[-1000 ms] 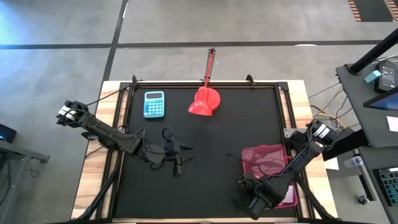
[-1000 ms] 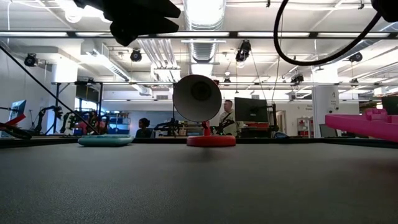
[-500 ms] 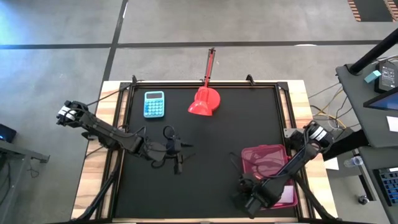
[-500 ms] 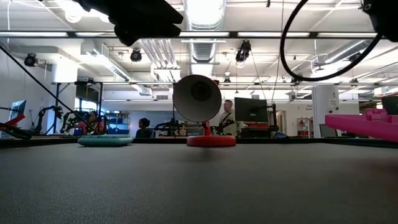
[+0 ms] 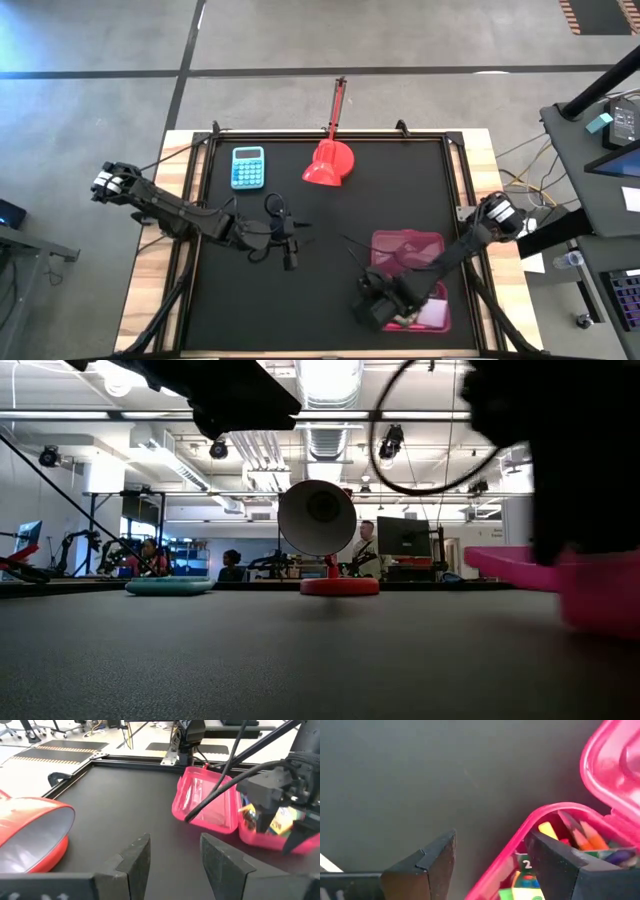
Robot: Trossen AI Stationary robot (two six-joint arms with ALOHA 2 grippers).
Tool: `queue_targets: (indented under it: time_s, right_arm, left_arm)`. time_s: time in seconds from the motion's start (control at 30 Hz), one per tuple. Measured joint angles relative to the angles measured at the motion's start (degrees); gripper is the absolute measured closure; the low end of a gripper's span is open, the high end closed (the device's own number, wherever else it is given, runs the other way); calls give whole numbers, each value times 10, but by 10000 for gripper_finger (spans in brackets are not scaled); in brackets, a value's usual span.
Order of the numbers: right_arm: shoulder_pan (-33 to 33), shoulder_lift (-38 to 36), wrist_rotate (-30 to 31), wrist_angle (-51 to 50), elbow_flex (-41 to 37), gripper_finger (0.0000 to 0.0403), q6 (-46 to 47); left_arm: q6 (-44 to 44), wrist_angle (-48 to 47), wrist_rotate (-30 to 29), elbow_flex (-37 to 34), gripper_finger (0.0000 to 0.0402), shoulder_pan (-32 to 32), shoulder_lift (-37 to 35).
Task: Pack school essentials
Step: Move the pink supply box to the bottom center of the table, then close the pink supply box
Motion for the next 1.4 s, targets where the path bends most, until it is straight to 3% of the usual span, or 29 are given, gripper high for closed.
queue_targets:
  time_s: [0.27,0.5,1.0,1.23,1.4]
  right_arm:
    - [-39,-13,10,12,31,179,-112]
    - [-17,-44,9,-72,61,179,-94]
    - [92,-42,-16,16,67,179,61]
    - [101,-34,-19,-38,63,179,135]
    - [97,-45,-19,-84,63,179,139]
  left_arm:
    - [31,-6,1,0,246,4,0]
    - [40,-5,14,0,246,27,0]
    - [44,32,236,22,246,183,8]
    - [41,90,330,34,246,194,81]
    - [21,86,354,61,246,195,135]
